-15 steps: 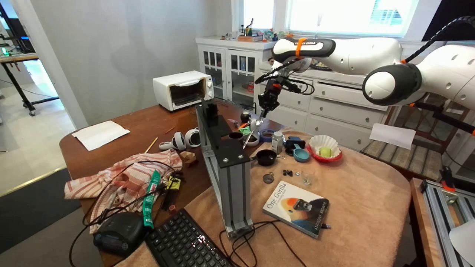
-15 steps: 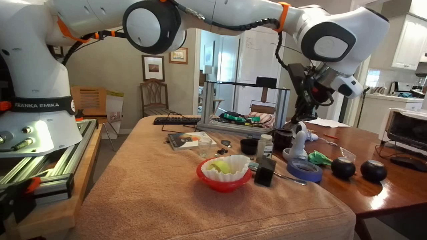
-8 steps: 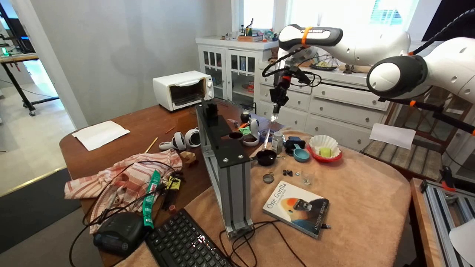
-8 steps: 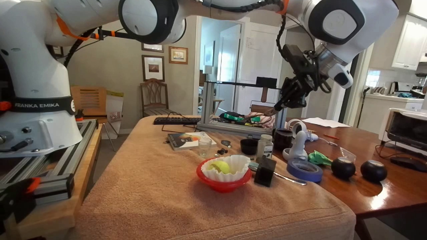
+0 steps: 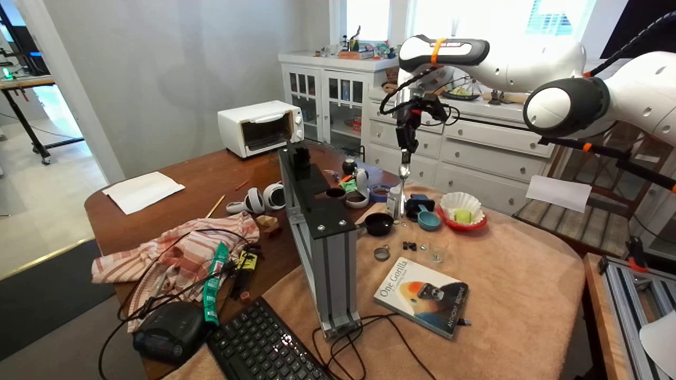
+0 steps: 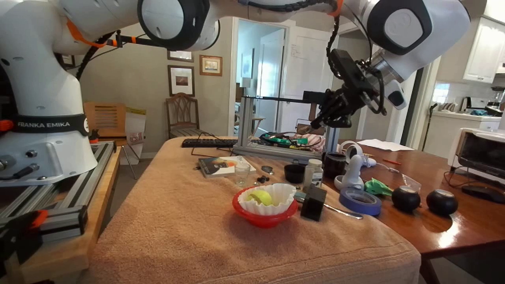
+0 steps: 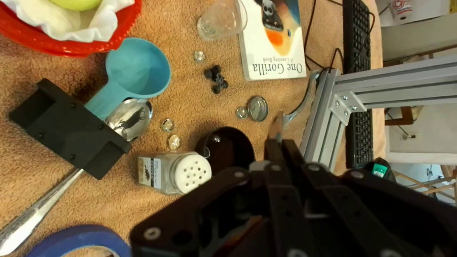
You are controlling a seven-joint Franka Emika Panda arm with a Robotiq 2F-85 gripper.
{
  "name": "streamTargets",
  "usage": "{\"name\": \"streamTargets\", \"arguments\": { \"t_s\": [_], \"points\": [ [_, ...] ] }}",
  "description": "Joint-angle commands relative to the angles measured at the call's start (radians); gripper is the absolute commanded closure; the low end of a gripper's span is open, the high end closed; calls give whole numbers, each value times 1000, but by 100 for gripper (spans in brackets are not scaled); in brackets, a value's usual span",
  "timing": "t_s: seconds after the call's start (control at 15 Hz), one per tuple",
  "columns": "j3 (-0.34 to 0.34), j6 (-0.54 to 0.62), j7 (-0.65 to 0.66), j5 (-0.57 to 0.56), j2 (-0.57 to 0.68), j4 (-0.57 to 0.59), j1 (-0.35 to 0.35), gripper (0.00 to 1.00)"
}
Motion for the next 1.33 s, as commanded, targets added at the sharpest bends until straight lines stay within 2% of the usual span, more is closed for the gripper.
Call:
{"name": "streamTargets", "arguments": {
  "t_s": [0.0, 0.6, 0.73, 0.8, 0.87, 1.07, 1.13, 1.2, 1.27],
  "points": [
    [12, 19, 38, 46, -1, 0, -19, 99],
    [36, -52, 137, 144, -47, -11, -269, 99],
    [51, -36, 159, 171, -49, -7, -311, 99],
    [55, -26, 172, 179, -49, -6, -325, 99],
    [40, -25, 126, 144, -42, -1, -309, 94],
    [49, -24, 141, 158, -45, -1, -331, 94],
    [50, -24, 143, 159, -45, -1, -329, 94],
    [52, -25, 146, 159, -45, -2, -327, 99],
    [29, -1, 121, 124, -51, 2, -308, 99]
  ]
}}
